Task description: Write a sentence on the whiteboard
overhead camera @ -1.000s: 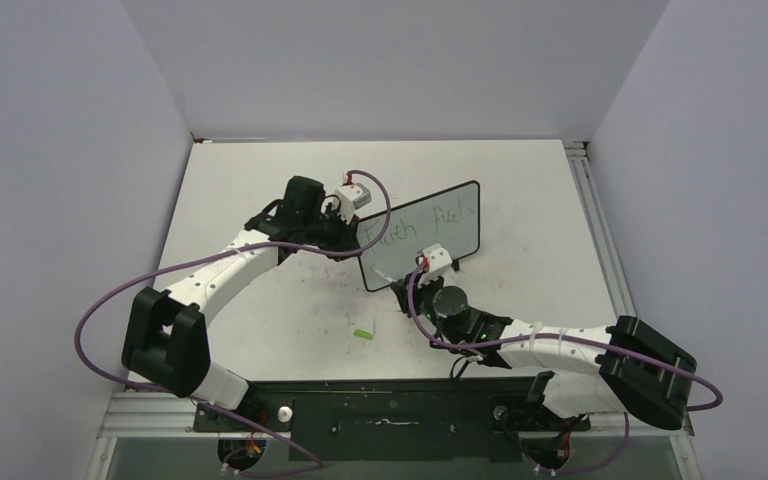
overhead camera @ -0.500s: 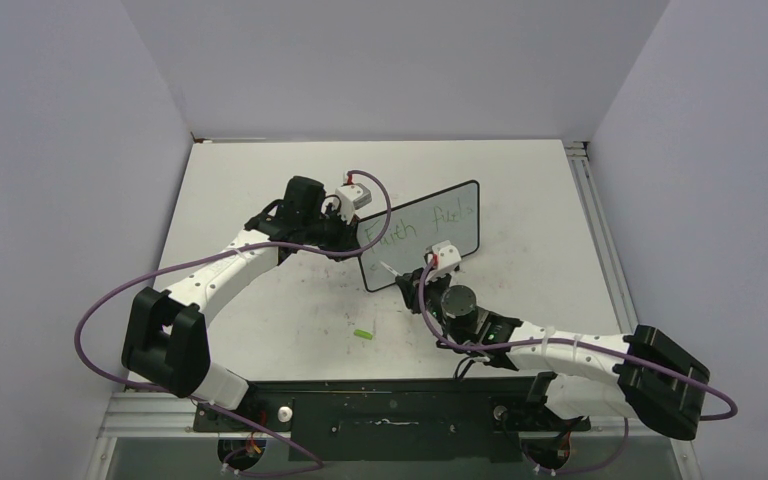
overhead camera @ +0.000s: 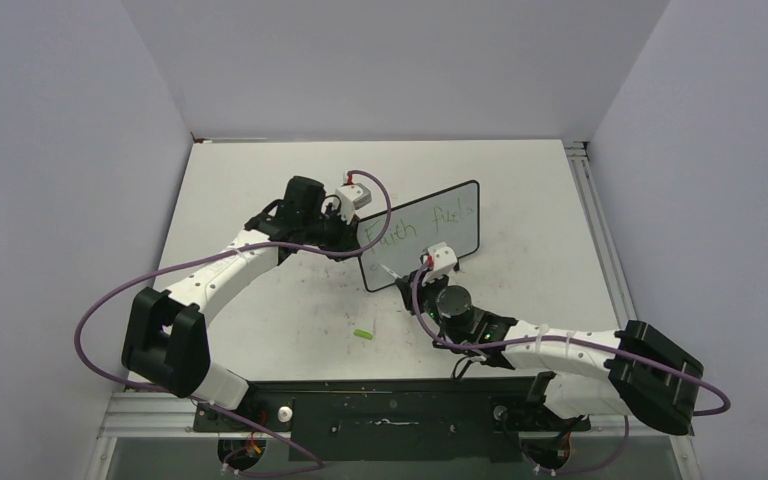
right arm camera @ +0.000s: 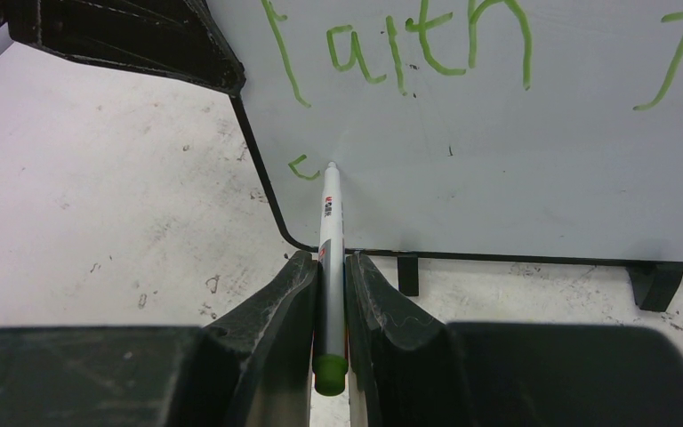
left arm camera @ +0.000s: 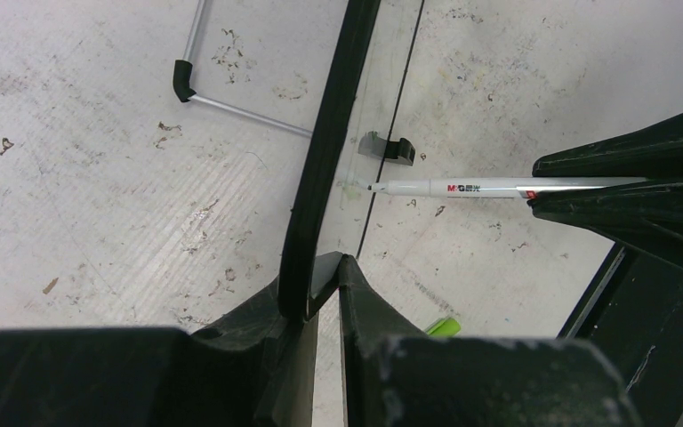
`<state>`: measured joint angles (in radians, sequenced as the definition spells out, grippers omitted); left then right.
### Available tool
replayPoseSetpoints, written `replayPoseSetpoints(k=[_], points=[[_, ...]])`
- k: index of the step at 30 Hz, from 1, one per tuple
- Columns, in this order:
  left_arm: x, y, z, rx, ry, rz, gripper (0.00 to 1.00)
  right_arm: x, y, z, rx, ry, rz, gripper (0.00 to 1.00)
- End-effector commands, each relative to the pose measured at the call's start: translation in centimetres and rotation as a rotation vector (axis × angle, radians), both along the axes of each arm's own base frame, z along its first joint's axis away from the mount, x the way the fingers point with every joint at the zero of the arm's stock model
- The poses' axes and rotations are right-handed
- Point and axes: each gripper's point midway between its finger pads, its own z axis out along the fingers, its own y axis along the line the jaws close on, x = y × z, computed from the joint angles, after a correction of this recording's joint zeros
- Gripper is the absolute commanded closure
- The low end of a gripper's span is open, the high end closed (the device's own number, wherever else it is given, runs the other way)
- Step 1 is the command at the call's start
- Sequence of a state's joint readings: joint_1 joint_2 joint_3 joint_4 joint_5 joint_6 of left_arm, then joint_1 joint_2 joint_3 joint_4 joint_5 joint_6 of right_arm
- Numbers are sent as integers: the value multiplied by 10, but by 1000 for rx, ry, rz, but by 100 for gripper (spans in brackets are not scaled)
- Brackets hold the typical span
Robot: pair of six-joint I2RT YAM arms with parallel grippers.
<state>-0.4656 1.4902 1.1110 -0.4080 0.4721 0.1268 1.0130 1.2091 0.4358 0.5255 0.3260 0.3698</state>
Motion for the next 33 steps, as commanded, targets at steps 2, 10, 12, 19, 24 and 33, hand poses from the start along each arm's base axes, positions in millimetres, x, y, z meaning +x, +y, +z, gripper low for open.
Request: replayPoseSetpoints(k=[2, 10, 12, 19, 24, 33], points=[[5, 6, 7, 44, -53, -2, 100, 12, 7, 27, 53, -61, -20, 95], [4, 6, 7, 43, -52, -2, 100, 11, 10, 16, 20, -39, -5, 95], [4, 6, 7, 43, -53, -2, 100, 11, 9, 14, 14, -34, -10, 95], [4, 6, 8, 43, -55, -2, 100, 13, -1, 9, -7, -21, -58, 95], [4, 6, 8, 42, -56, -2, 100, 16, -8, 14, -2, -34, -94, 95], [4, 6, 6, 45, -51, -2, 100, 19, -9, 28, 15, -66, -106, 95]])
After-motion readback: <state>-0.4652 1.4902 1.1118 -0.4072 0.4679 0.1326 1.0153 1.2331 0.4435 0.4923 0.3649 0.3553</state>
